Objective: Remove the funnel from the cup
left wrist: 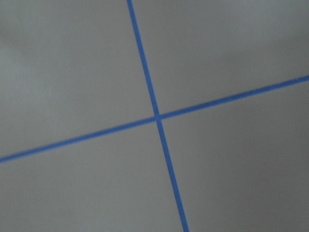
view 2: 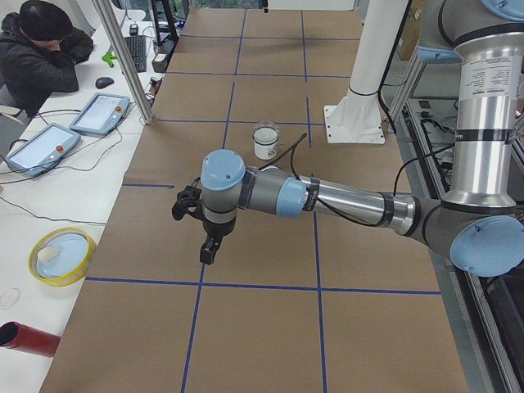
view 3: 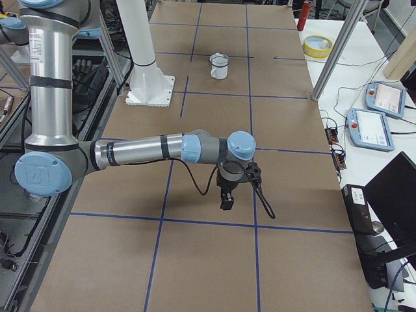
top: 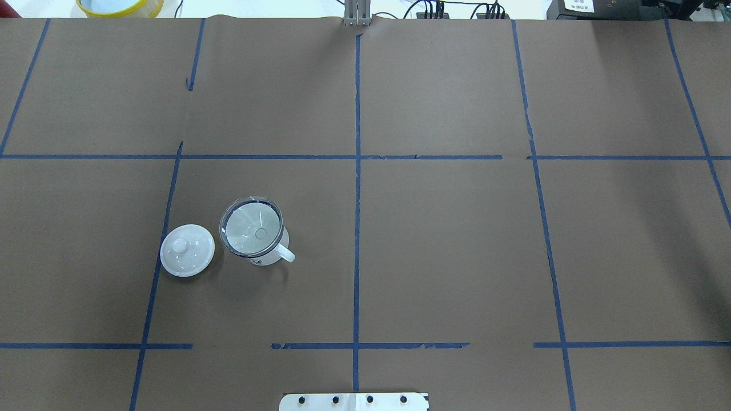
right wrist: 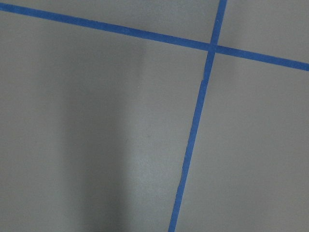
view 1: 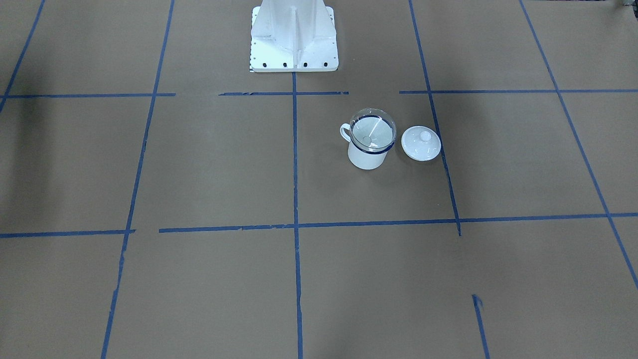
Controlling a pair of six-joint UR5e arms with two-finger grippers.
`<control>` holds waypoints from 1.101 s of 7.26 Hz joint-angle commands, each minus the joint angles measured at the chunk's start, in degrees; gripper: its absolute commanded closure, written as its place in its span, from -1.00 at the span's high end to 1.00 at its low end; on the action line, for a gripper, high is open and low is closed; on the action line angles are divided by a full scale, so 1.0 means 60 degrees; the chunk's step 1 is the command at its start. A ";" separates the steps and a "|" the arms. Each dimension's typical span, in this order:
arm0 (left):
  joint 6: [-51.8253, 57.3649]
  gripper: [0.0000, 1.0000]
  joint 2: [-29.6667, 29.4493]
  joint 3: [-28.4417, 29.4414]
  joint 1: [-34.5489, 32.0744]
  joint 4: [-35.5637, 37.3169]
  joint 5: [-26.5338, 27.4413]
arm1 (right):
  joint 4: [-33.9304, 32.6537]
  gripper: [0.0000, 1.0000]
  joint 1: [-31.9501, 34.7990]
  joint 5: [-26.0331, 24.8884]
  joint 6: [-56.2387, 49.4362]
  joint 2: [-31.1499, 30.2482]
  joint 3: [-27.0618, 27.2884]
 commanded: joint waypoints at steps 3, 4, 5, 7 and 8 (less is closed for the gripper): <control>-0.1139 1.00 -0.0509 -0.0321 0.0683 -0.1013 -0.0869 | 0.0004 1.00 0.0000 0.0000 0.0000 0.0000 -0.0005; -0.2527 1.00 -0.1047 -0.0453 0.1791 -0.0957 -0.0842 | 0.0004 1.00 0.0000 0.0000 0.0000 0.0000 0.0009; -0.4470 1.00 -0.1661 -0.0483 0.2745 -0.0971 -0.0769 | 0.0004 1.00 0.0000 0.0000 0.0000 0.0000 -0.0005; -0.8118 1.00 -0.2790 -0.1051 0.4809 -0.0957 0.0149 | 0.0004 1.00 0.0000 0.0000 0.0000 0.0000 -0.0005; -0.9834 1.00 -0.3433 -0.1142 0.5908 -0.0942 0.0850 | 0.0004 1.00 0.0000 0.0000 0.0000 0.0000 0.0009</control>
